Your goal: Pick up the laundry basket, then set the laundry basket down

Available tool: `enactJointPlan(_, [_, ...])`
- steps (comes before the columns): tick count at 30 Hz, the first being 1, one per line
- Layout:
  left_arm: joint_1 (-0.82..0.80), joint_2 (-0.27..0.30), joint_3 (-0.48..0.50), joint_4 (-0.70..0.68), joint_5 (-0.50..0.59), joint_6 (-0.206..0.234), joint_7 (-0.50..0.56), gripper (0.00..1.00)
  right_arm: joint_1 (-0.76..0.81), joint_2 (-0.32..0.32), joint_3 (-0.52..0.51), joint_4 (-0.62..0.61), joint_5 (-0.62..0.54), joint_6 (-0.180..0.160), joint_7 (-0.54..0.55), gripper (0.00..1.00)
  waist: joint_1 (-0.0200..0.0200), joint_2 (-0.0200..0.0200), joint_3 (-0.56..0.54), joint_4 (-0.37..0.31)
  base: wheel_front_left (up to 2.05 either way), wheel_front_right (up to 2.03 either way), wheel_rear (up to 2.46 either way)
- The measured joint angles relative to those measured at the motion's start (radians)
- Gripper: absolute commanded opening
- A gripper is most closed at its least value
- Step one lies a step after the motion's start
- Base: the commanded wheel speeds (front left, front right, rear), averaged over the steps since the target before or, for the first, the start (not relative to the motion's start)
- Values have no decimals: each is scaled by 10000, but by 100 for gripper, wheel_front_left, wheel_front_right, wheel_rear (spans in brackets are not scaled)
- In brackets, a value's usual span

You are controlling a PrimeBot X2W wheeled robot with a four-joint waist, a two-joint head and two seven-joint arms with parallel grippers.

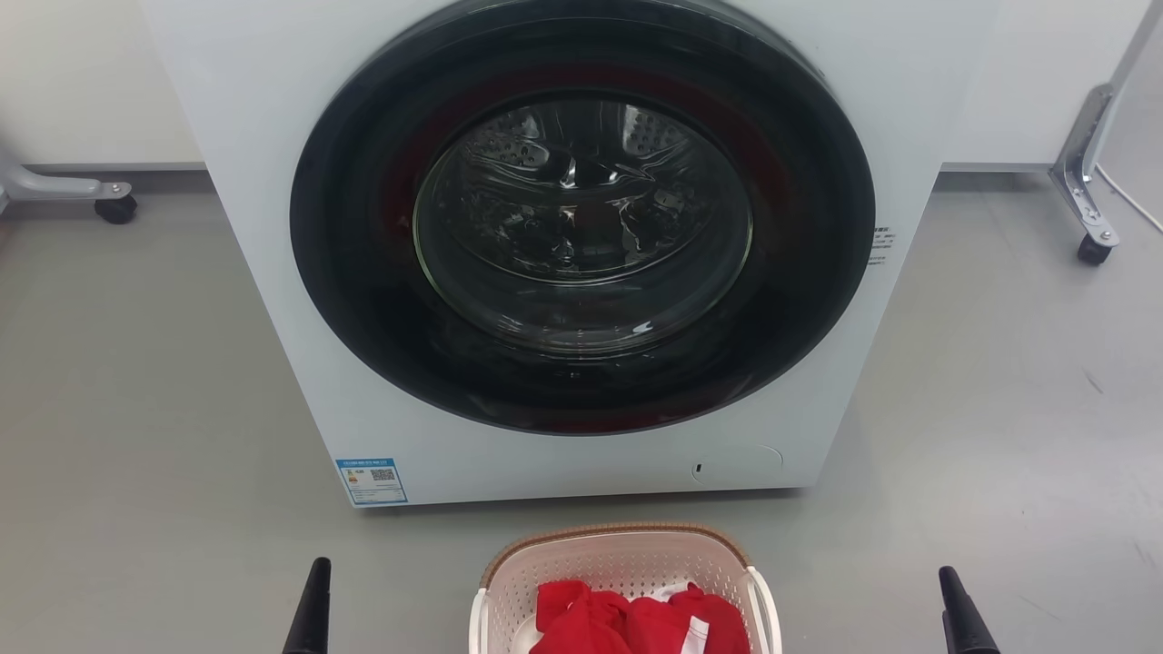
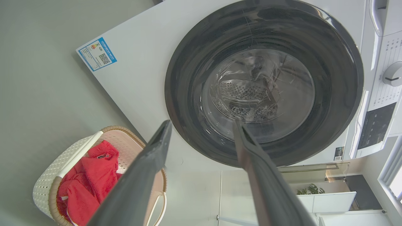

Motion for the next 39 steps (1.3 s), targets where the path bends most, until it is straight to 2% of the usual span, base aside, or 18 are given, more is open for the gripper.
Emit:
enactJointPlan(6, [-3, 8, -221, -213, 945, 157, -174, 100, -77, -42, 370, -121, -1003, -219, -194, 100, 0, 0, 20, -3, 0, 0, 0])
enactJointPlan(14, [-7, 313, -823, -472, 3101, 360, -522, 100, -162, -155, 970, -326, -2600, -424, -527, 100, 0, 0, 50, -7, 0, 0, 0])
enactJointPlan(23, [-4, 453, -1317, -602, 4939, 619, -849, 100, -162, -203, 1398, -445, -4059, -679, -842, 100, 0, 0, 65, -15, 0, 0, 0])
enactJointPlan(39, [66, 564, -1883, -802, 7632, 1034, -1415, 100, -161, -236, 2034, -616, -6397, -1103, -1421, 100, 0, 0, 65, -25, 0, 0, 0])
